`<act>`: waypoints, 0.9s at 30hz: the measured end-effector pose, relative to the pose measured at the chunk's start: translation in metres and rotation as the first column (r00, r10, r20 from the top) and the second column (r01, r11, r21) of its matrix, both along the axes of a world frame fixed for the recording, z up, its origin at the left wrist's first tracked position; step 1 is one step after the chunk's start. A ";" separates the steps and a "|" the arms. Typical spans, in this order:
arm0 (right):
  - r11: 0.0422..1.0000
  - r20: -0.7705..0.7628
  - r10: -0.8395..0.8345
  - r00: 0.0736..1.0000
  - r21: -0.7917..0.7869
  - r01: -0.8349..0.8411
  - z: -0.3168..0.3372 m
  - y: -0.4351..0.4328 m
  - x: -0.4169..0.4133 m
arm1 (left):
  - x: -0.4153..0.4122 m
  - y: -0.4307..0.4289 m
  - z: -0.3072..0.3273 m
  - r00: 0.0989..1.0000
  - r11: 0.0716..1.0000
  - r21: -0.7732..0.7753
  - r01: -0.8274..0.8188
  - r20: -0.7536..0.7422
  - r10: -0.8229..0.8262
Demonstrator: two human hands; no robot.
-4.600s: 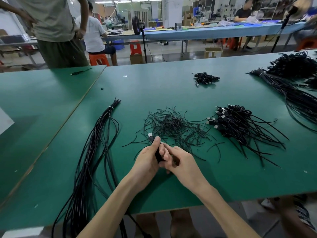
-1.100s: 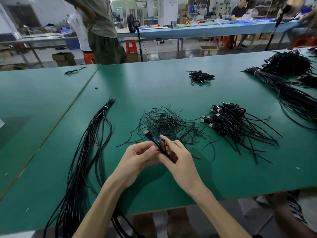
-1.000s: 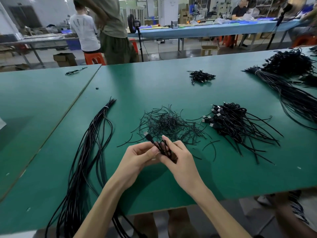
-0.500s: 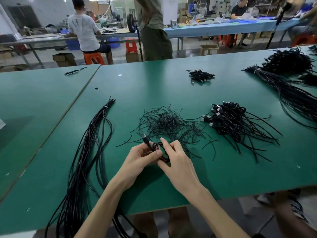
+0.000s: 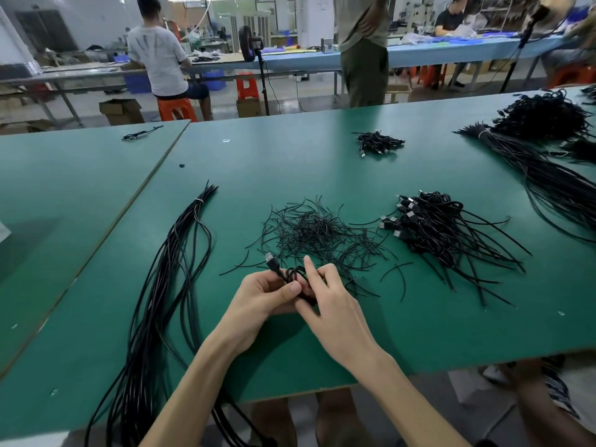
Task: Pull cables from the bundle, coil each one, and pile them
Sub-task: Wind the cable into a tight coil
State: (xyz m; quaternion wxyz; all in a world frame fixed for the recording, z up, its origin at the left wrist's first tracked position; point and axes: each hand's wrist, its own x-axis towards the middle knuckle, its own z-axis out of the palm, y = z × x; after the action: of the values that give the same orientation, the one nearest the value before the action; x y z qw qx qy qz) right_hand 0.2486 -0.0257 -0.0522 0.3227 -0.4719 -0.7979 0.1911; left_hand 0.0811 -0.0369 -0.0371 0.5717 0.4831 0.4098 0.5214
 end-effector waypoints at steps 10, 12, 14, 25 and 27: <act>0.993 -0.093 0.113 0.989 -0.004 -0.114 0.004 -0.001 -0.001 | -0.002 -0.001 -0.001 0.996 0.996 0.031 -0.083 -0.016 0.084; 0.991 -0.126 0.129 0.984 -0.028 -0.133 0.005 -0.001 -0.001 | -0.002 -0.001 -0.001 0.994 0.994 0.019 -0.104 -0.015 0.104; 0.989 -0.140 0.139 0.980 -0.038 -0.146 0.005 -0.001 0.000 | -0.002 0.000 -0.002 0.992 0.992 0.004 -0.124 -0.014 0.124; 0.987 -0.047 0.162 0.986 0.002 -0.162 0.001 0.002 0.002 | 0.001 0.001 -0.009 0.960 0.970 0.138 -0.202 -0.168 0.224; 0.989 -0.031 0.148 0.989 0.003 -0.148 0.001 0.001 0.002 | 0.003 0.002 -0.009 0.952 0.967 0.130 -0.218 -0.188 0.240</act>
State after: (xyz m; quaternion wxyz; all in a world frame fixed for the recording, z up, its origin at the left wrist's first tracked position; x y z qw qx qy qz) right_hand 0.2505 -0.0244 -0.0510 0.3203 -0.4083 -0.8256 0.2215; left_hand 0.0840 -0.0349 -0.0459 0.4357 0.5130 0.4904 0.5537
